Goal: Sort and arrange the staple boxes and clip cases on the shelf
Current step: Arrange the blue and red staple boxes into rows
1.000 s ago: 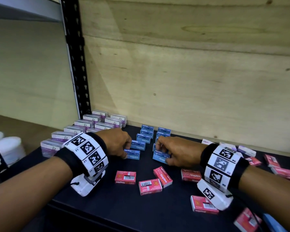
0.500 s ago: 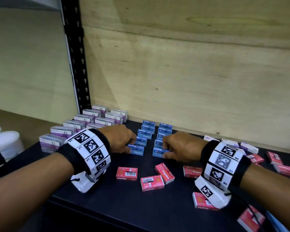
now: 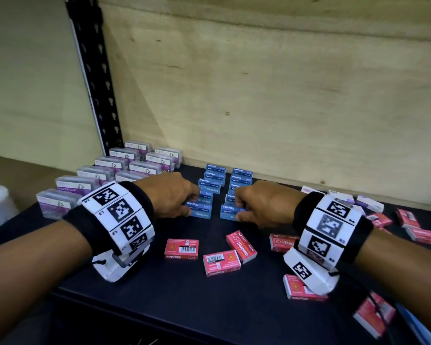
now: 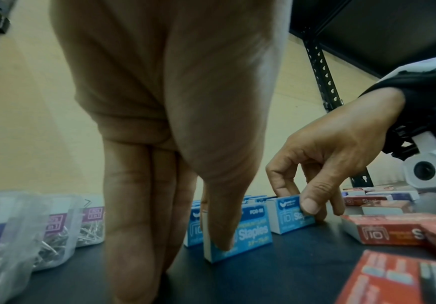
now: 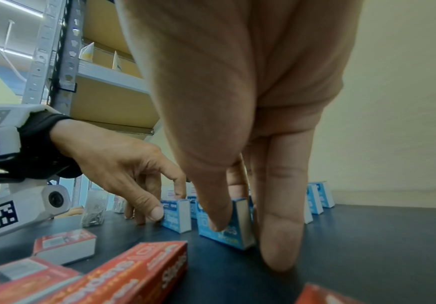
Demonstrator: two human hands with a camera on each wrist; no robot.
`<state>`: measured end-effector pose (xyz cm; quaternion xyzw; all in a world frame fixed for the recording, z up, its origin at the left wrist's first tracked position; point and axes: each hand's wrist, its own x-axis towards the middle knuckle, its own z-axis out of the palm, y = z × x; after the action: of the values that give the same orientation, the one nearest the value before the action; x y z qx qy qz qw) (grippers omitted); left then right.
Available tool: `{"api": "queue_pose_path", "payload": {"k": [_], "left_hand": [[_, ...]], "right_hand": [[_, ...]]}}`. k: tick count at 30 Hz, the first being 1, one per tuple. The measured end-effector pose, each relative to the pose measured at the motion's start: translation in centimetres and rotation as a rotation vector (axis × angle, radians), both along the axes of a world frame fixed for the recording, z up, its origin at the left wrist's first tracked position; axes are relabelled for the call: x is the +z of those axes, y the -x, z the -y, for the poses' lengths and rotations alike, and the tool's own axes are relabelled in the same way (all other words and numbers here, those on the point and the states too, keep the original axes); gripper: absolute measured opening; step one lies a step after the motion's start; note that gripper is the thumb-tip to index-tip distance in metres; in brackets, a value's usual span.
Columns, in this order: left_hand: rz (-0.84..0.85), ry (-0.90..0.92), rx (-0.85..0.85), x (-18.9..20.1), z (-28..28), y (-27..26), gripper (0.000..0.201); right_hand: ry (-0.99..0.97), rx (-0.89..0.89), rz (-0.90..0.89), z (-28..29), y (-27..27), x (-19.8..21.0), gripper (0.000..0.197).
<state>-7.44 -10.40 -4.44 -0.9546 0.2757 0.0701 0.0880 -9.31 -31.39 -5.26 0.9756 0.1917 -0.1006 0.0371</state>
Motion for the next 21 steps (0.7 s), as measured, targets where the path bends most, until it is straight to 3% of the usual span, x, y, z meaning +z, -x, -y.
{"api": "queue_pose_path", "payload": {"k": [6, 15, 18, 21], "left_hand": [[-0.035, 0.016, 0.03, -0.1, -0.1, -0.1, 0.038], [-0.163, 0.096, 0.154, 0.0, -1.1, -0.1, 0.06], [-0.211, 0.138, 0.194, 0.7, -1.8, 0.4, 0.056], [-0.029, 0.054, 0.18, 2.0, -1.4, 1.2, 0.049]], "right_hand": [[-0.008, -0.033, -0.011, 0.0, 0.0, 0.0, 0.027], [-0.111, -0.084, -0.039, 0.2, 0.6, 0.7, 0.061], [-0.127, -0.091, -0.053, 1.4, 1.1, 1.4, 0.054], [-0.152, -0.097, -0.064, 3.3, 2.3, 2.9, 0.041]]}}
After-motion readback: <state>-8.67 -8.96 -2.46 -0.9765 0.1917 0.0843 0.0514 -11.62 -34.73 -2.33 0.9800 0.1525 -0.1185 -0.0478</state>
